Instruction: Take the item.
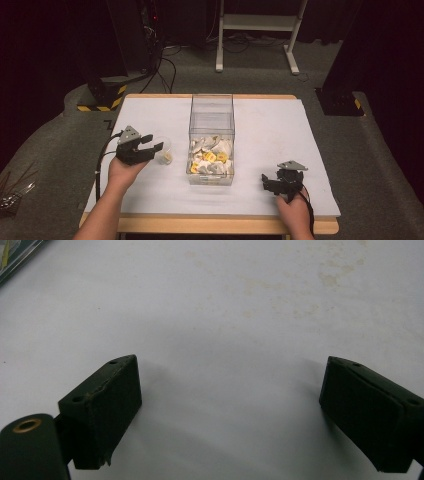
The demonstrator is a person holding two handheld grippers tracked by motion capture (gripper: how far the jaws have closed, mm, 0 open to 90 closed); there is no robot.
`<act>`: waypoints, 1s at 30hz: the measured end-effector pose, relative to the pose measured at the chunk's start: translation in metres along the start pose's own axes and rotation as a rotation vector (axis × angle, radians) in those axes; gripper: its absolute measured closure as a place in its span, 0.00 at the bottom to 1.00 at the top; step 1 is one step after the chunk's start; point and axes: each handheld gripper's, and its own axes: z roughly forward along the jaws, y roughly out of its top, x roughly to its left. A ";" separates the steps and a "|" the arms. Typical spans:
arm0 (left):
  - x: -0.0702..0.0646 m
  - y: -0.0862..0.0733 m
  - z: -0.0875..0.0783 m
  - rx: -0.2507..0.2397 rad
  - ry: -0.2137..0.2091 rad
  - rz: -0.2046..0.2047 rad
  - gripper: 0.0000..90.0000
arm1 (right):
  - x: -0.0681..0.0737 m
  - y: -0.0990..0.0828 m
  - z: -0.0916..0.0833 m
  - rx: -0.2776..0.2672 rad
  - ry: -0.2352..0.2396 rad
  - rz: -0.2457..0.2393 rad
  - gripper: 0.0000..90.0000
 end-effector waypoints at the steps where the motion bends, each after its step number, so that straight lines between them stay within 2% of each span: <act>1: 0.000 0.000 0.000 0.006 0.001 0.002 0.33 | 0.000 0.000 0.000 0.000 0.001 0.000 0.11; 2: 0.000 -0.001 0.000 0.007 0.003 0.002 0.33 | 0.000 0.000 0.000 0.000 0.001 0.000 0.11; 3: 0.001 -0.001 0.000 0.008 0.006 -0.004 0.28 | 0.000 0.000 0.000 0.000 0.001 0.000 0.11; 7: 0.002 -0.002 -0.002 0.009 0.013 -0.020 0.23 | 0.000 0.000 0.000 0.000 0.000 0.000 0.11; 9: 0.004 -0.002 -0.003 0.016 0.015 -0.028 0.17 | 0.000 0.000 0.000 0.000 0.000 0.000 0.11; 19: 0.007 -0.007 -0.011 0.007 0.034 -0.032 0.10 | 0.000 0.000 0.000 0.000 0.000 -0.001 0.11; 30: 0.018 -0.023 -0.026 0.018 0.048 -0.049 0.07 | 0.000 0.000 0.000 -0.001 -0.001 -0.003 0.11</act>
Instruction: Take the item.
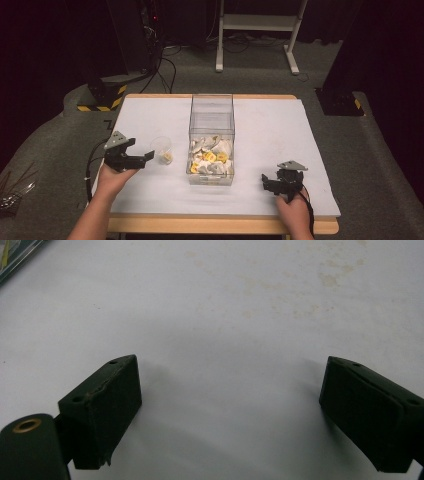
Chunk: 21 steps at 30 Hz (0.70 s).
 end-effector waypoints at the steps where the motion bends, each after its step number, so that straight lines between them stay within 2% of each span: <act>1: 0.001 -0.002 -0.001 0.001 0.001 -0.004 0.07 | 0.000 0.000 0.000 0.000 0.000 0.000 0.11; 6: 0.005 -0.009 -0.004 0.009 0.004 -0.014 0.07 | 0.000 0.000 0.000 0.000 0.000 0.000 0.11; 8: 0.005 -0.013 -0.004 0.014 0.002 -0.034 0.07 | 0.000 0.000 0.000 0.000 0.000 0.000 0.11; 9: 0.009 -0.018 -0.004 0.029 0.007 -0.019 0.07 | 0.000 0.000 0.000 0.000 0.000 0.000 0.11; 17: 0.012 -0.035 0.000 0.076 0.005 -0.035 0.07 | 0.000 0.000 0.000 0.000 0.000 0.000 0.11; 21: 0.012 -0.045 0.003 0.113 0.005 -0.025 0.07 | 0.000 0.000 0.000 0.000 0.001 0.000 0.11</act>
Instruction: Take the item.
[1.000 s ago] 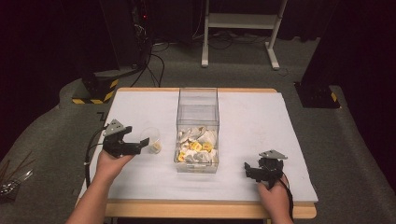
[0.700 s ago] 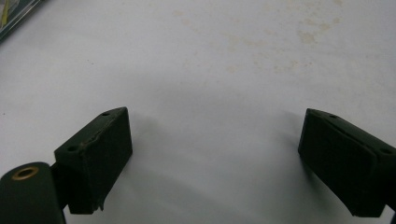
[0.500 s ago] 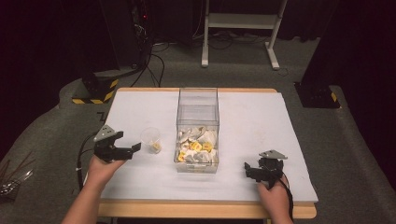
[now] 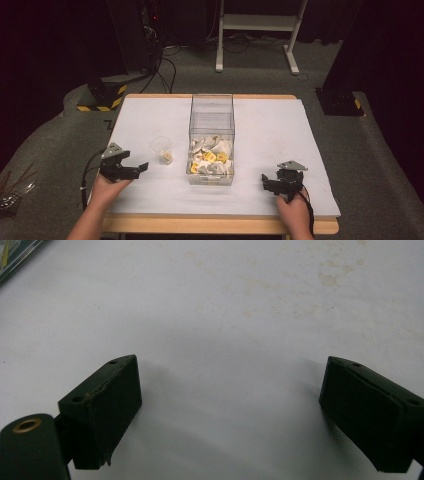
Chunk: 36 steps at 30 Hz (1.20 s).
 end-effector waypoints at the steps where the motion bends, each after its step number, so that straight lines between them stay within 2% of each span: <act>1: 0.000 -0.002 0.001 0.009 -0.001 0.001 0.07 | 0.000 0.000 0.000 0.000 0.000 0.000 0.11; 3: 0.000 -0.010 0.005 0.040 -0.002 0.004 0.07 | 0.000 0.000 0.000 0.000 0.000 0.000 0.11; 8: -0.001 -0.020 0.009 0.080 0.000 0.006 0.07 | 0.000 0.000 0.000 -0.002 0.000 0.000 0.11; 12: -0.001 -0.032 0.013 0.126 0.017 0.010 0.07 | 0.000 0.000 0.000 -0.001 -0.001 0.000 0.11; 15: -0.003 -0.033 0.010 0.135 0.031 0.020 0.07 | 0.000 0.000 0.000 0.000 -0.001 0.000 0.11; 16: -0.004 -0.035 0.010 0.139 0.041 0.036 0.07 | 0.000 0.000 0.000 -0.002 0.000 0.002 0.11; 18: -0.010 -0.037 0.011 0.143 0.070 0.072 0.06 | 0.000 0.000 0.000 -0.002 0.000 0.002 0.11; 25: -0.013 -0.041 0.009 0.111 0.090 0.073 0.07 | 0.000 0.000 0.000 -0.001 0.000 0.005 0.11; 36: -0.012 -0.041 0.008 0.111 0.084 0.060 0.08 | 0.000 0.000 0.000 -0.002 0.000 0.003 0.11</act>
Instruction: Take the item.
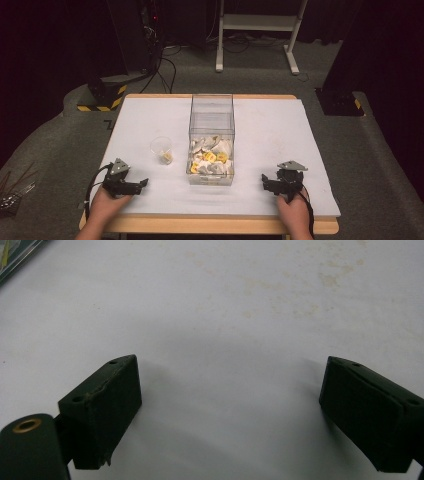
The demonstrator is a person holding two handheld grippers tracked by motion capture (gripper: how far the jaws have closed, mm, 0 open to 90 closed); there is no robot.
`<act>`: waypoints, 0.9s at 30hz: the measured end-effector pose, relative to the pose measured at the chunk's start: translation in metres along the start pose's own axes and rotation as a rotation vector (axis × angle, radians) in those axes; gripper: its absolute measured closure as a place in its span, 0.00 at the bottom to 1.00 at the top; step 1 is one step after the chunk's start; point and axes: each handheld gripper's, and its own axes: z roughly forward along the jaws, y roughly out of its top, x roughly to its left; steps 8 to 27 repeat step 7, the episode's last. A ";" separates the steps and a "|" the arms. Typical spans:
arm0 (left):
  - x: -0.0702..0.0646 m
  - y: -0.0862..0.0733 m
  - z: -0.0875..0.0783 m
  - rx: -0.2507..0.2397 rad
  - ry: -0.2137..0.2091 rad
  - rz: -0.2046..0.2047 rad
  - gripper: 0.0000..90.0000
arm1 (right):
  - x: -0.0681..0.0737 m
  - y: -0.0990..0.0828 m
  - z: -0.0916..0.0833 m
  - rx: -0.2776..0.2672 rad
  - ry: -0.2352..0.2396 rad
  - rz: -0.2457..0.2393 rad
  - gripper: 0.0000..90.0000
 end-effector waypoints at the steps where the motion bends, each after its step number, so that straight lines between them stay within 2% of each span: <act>1: 0.000 0.000 0.000 0.001 -0.001 0.000 0.08 | 0.000 0.000 0.000 0.000 0.000 0.000 0.11; 27: 0.000 0.000 0.000 -0.003 0.001 -0.002 0.09 | 0.000 0.000 0.000 0.001 0.001 0.000 0.11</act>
